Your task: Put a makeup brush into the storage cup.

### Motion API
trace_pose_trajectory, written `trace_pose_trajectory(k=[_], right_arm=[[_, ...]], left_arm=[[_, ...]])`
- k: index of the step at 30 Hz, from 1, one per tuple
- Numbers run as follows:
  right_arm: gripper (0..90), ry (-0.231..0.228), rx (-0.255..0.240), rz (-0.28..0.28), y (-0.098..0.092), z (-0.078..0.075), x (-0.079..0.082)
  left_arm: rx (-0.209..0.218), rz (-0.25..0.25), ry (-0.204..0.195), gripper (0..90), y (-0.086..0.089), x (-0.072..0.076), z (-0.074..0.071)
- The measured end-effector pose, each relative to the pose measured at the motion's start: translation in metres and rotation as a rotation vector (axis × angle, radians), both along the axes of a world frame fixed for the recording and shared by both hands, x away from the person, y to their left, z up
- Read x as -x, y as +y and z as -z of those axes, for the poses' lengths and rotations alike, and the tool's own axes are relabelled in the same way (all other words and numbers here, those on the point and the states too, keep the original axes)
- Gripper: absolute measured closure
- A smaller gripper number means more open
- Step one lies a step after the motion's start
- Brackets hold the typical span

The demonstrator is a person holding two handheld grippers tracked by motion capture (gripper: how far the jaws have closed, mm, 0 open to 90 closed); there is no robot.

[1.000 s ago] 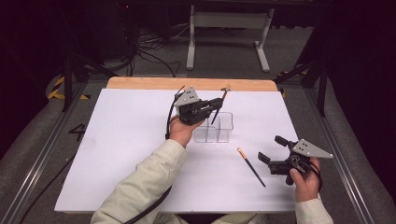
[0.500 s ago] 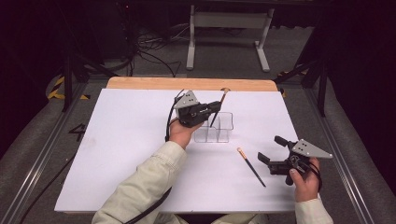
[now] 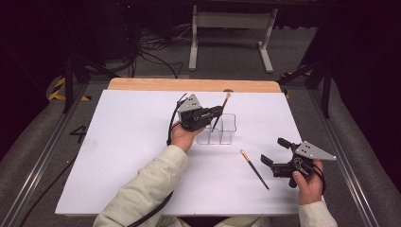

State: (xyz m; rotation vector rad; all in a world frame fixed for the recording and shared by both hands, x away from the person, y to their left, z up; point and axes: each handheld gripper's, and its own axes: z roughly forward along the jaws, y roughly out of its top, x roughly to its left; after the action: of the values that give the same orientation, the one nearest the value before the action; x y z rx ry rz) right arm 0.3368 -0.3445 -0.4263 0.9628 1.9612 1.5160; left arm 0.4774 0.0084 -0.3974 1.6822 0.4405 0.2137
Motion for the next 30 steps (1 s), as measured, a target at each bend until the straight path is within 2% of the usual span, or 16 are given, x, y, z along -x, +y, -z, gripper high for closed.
trace_pose_trajectory(k=[3,5,6,7,10,13,16,18,20,24,30], right_arm=[[1.1,-0.001,0.002,-0.001,0.0,0.0,0.0],[1.1,-0.003,0.001,-0.001,0.0,0.0,0.0],[1.1,-0.002,0.002,0.0,0.0,0.0,0.0],[1.1,0.0,0.001,0.0,0.0,0.0,0.0],[1.1,0.001,0.002,0.0,0.0,0.0,0.0],[1.1,-0.001,0.003,0.001,0.0,0.0,0.0],[1.1,-0.004,0.004,-0.002,0.001,-0.001,-0.001],[1.1,-0.002,0.003,-0.002,0.001,-0.001,-0.001],[1.1,-0.003,0.006,-0.005,0.002,-0.001,-0.002],[1.1,-0.002,0.005,-0.005,0.002,-0.002,-0.002],[1.1,-0.005,0.008,-0.003,0.003,-0.002,-0.002]], left_arm=[[-0.004,0.001,-0.001,78.9,0.0,0.001,0.0],[0.002,0.003,-0.006,65.4,0.0,0.0,0.001],[0.01,0.012,0.006,58.5,0.0,0.0,0.001],[0.025,0.018,0.017,53.4,0.0,0.0,0.0],[0.04,0.04,0.019,40.2,0.001,0.002,-0.002],[0.028,0.063,0.016,32.2,0.002,0.006,-0.008],[-0.002,0.069,0.011,22.0,0.006,0.009,-0.012],[0.0,0.077,0.035,16.6,0.008,0.011,-0.014],[0.006,0.088,0.055,12.9,0.012,0.015,-0.018],[-0.012,0.099,0.044,8.6,0.018,0.022,-0.023],[0.006,0.101,0.062,6.8,0.03,0.031,-0.027]])
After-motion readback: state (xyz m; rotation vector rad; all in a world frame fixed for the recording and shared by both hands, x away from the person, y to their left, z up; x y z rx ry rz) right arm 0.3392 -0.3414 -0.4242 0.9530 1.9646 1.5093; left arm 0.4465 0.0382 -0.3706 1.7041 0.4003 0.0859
